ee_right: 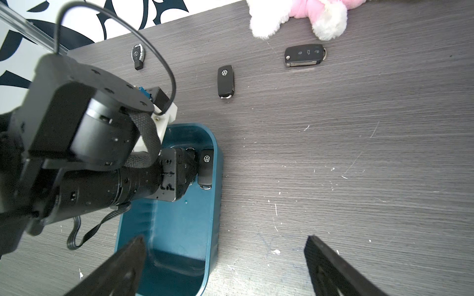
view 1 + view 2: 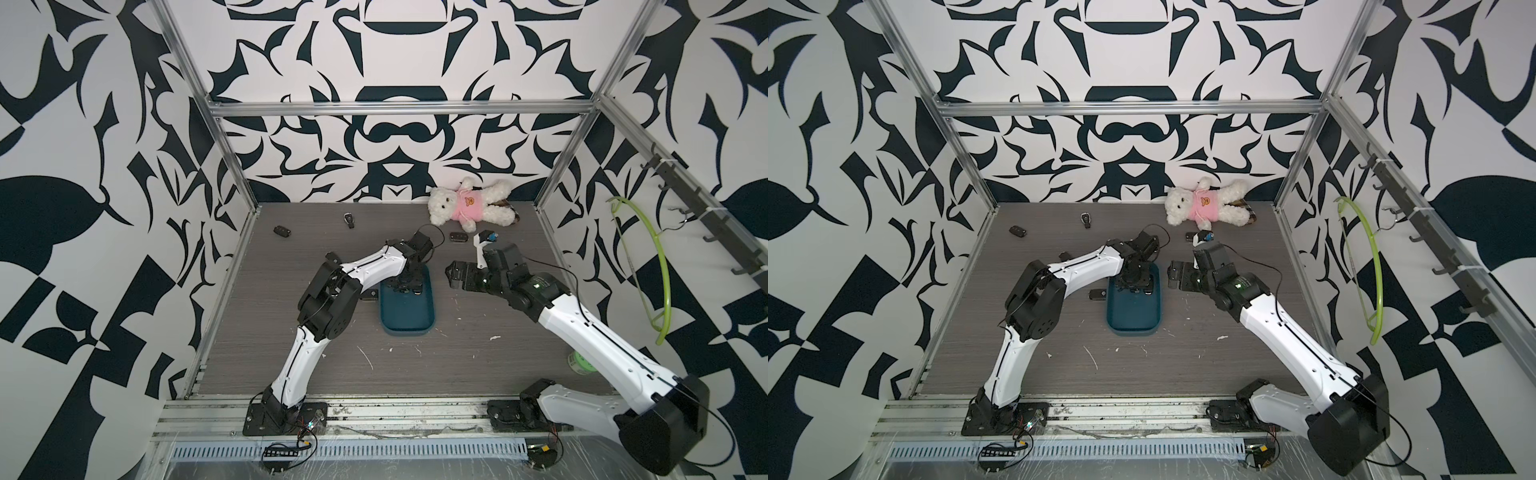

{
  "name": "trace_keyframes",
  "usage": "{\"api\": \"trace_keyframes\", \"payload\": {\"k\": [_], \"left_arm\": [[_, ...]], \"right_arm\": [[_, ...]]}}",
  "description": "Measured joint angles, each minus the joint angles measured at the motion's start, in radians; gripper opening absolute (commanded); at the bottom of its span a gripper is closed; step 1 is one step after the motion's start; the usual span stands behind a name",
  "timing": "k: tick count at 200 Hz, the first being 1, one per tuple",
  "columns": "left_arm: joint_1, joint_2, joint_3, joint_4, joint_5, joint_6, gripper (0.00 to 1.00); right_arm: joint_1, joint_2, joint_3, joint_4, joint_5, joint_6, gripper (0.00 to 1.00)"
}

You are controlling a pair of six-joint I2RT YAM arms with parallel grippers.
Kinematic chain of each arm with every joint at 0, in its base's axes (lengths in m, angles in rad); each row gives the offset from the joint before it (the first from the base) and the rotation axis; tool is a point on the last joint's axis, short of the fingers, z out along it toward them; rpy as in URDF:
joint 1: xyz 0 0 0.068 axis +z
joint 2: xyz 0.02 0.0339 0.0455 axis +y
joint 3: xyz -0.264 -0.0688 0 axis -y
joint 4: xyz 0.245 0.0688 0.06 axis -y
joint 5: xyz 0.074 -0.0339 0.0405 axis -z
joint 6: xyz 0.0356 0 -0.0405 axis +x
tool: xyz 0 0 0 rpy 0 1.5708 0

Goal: Place the car key into the storage box
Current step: Place the car key in the storage box.

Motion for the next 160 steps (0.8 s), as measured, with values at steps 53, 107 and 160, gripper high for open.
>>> {"api": "trace_keyframes", "payload": {"k": [53,107,160], "left_arm": [[0.003,0.000,0.000,0.002,0.008,0.001,0.40],[0.003,0.000,0.000,0.002,0.012,0.005,0.54],[0.003,-0.016,-0.002,0.001,0.013,0.006,0.60]], "right_arm": [[0.000,0.000,-0.003,0.000,0.000,0.000,1.00],[0.000,0.002,-0.003,0.001,-0.003,0.001,1.00],[0.000,0.006,-0.003,0.003,-0.021,0.002,1.00]]}}
